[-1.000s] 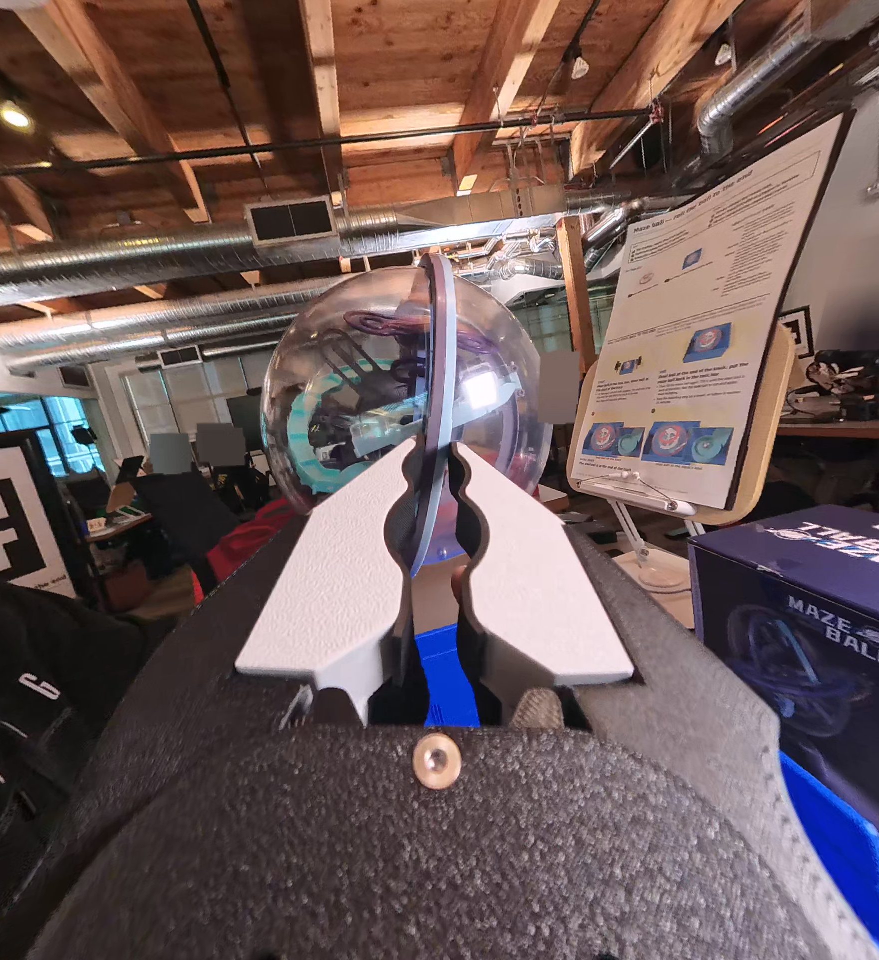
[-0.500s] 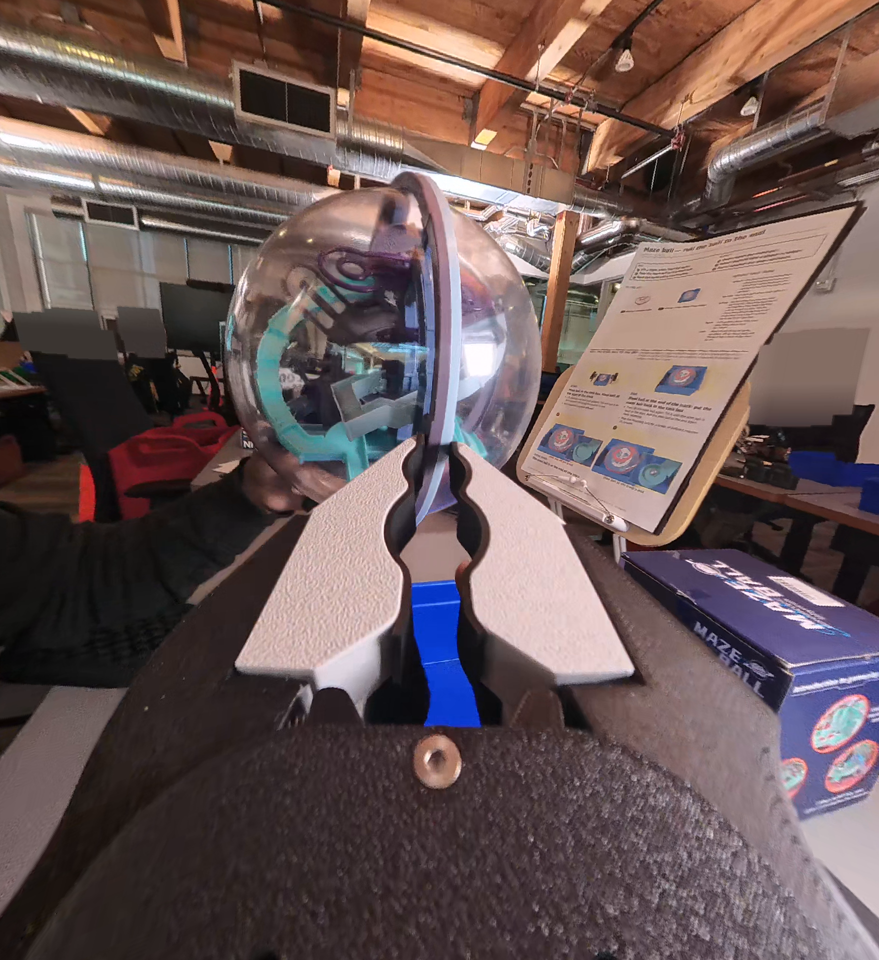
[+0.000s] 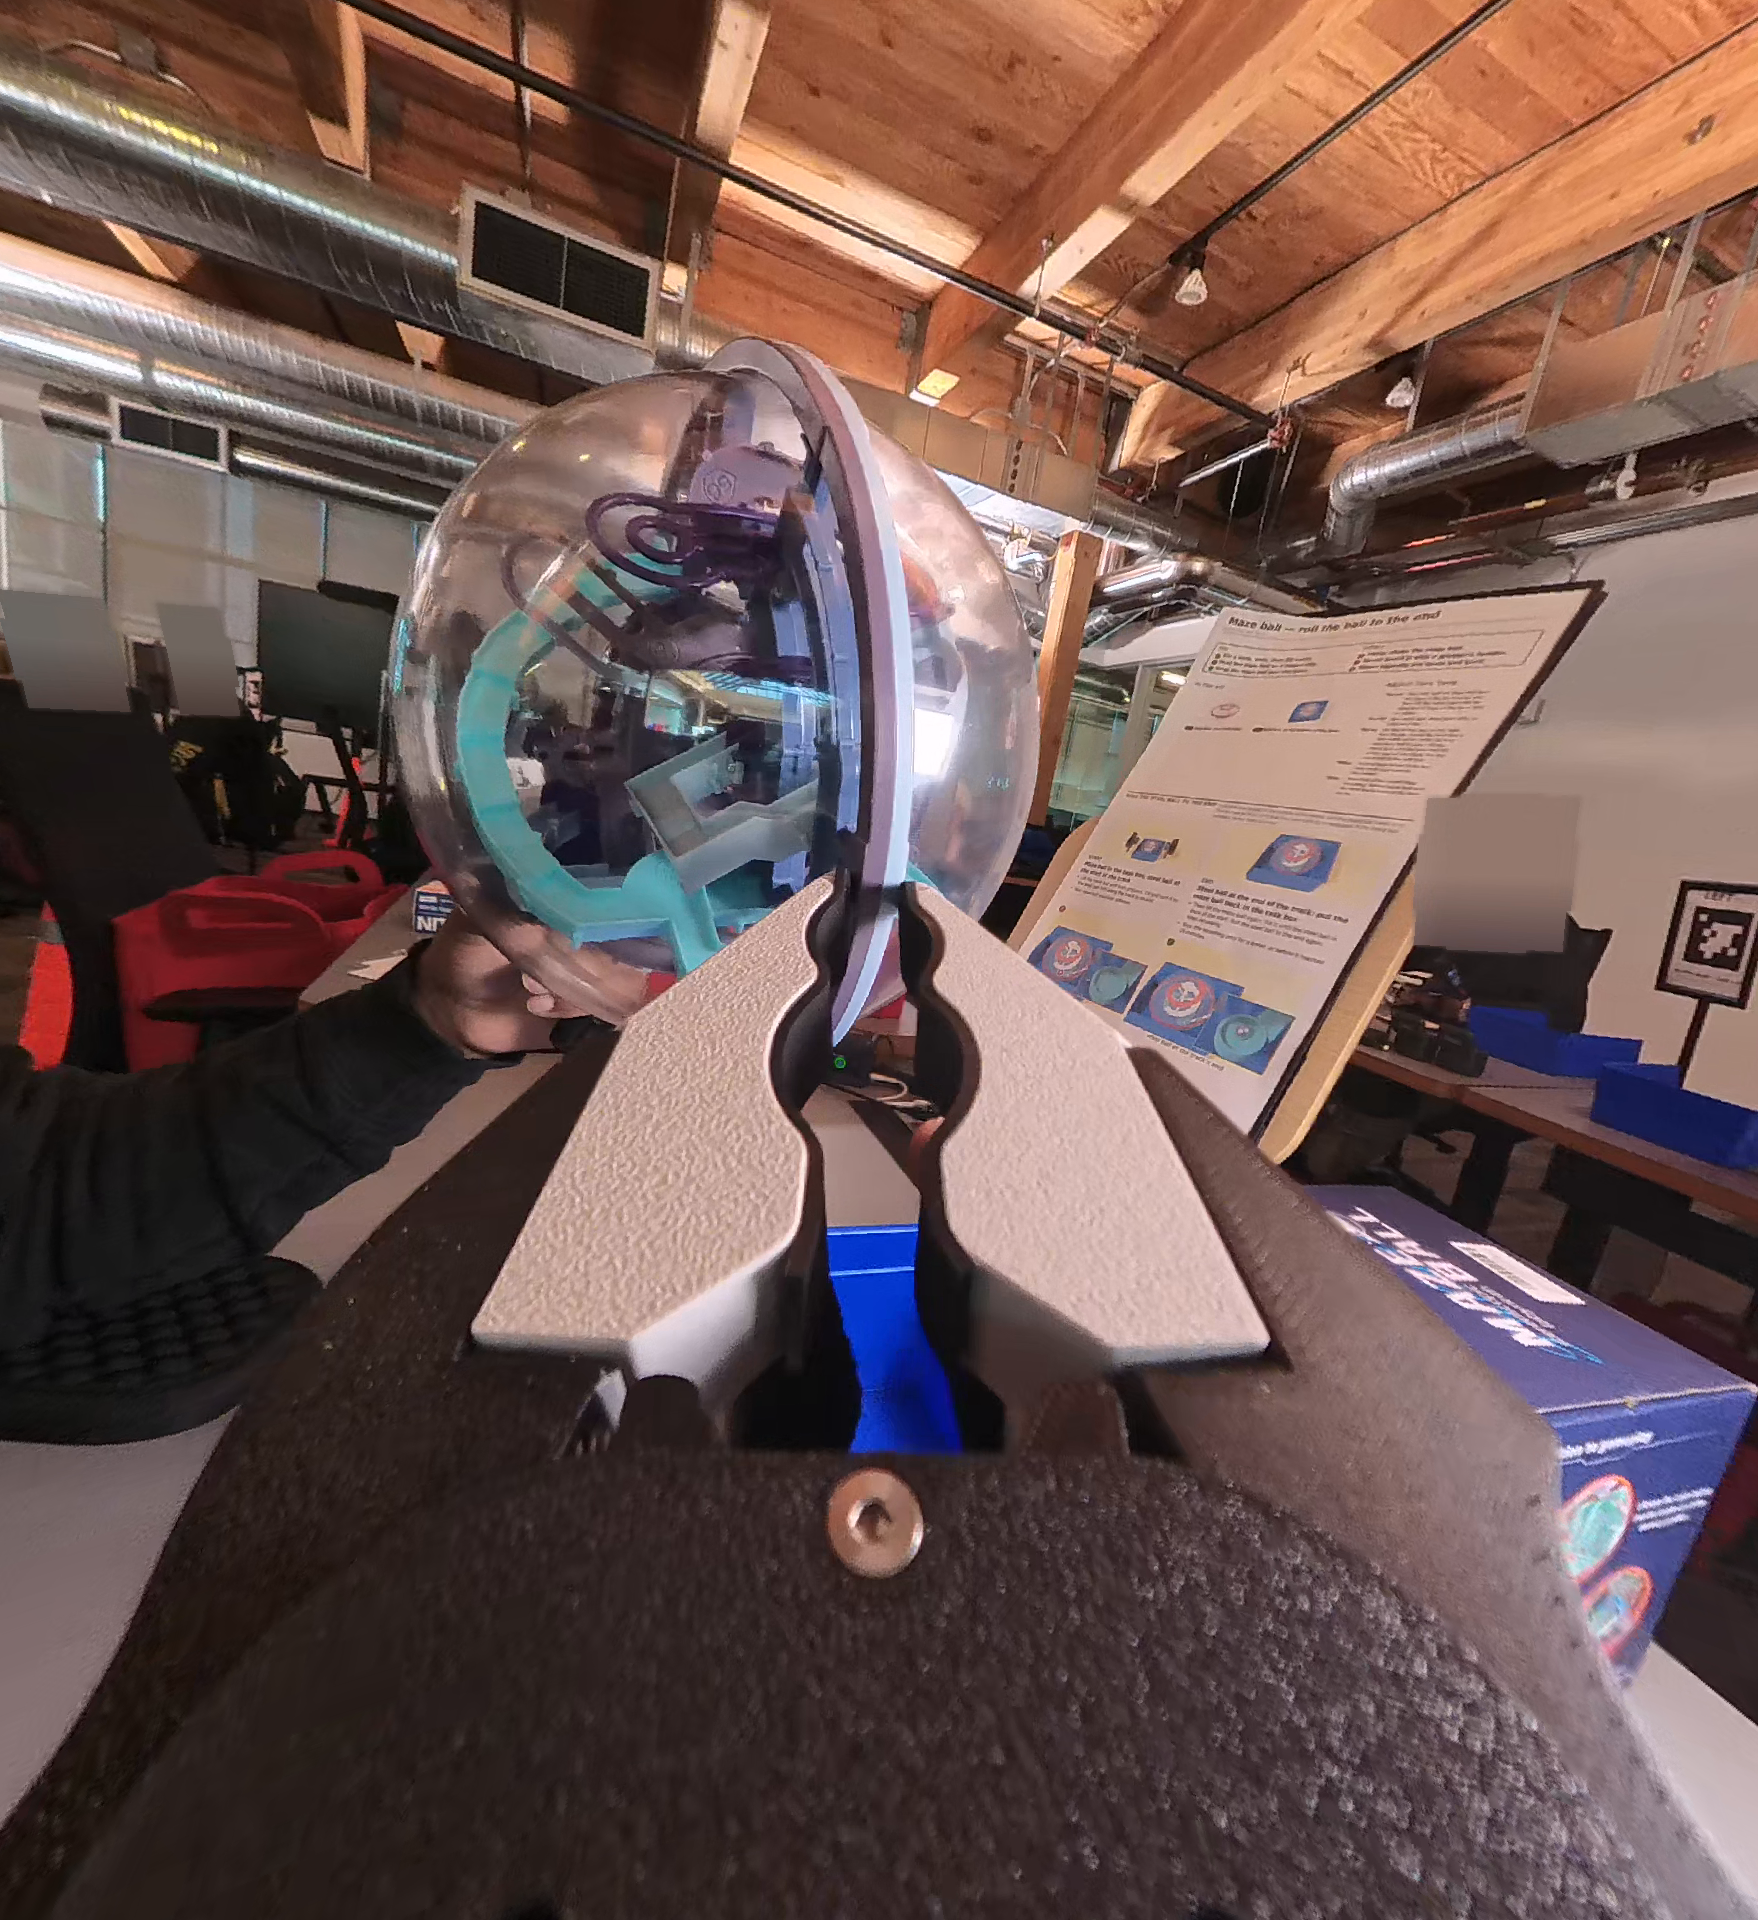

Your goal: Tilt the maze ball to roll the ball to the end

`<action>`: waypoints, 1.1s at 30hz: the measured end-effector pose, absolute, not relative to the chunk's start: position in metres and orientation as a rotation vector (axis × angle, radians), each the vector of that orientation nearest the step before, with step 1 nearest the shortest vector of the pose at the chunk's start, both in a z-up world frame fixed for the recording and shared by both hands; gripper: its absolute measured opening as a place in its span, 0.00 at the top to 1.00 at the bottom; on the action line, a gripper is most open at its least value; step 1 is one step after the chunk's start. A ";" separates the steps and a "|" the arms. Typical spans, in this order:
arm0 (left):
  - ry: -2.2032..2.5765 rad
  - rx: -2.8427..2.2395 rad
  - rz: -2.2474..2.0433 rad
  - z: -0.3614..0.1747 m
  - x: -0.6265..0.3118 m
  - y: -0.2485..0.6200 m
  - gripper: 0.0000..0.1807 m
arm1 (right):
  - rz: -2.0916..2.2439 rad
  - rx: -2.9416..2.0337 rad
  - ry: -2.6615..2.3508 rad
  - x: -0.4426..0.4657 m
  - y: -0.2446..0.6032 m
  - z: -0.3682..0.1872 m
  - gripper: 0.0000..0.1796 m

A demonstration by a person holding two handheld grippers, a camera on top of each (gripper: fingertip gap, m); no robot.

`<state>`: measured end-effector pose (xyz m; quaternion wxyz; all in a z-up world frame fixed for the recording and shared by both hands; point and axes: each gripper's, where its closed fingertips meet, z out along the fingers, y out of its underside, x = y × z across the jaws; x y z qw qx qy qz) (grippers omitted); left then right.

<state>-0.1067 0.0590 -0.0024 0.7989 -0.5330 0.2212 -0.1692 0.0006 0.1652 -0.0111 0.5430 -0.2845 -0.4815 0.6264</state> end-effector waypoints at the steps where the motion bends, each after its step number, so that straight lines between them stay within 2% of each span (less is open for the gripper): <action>1: 0.477 -1.141 -0.361 -0.002 -0.106 0.058 0.96 | 1.480 -0.674 -1.141 0.001 0.165 -0.010 0.96; 11: 0.440 -1.163 -0.395 -0.004 -0.107 0.061 0.96 | 1.429 -0.724 -1.109 0.006 0.163 0.004 0.96; 33: 0.383 -1.286 -0.542 -0.047 -0.099 0.099 0.96 | 1.274 -0.812 -1.079 0.019 0.170 0.021 0.96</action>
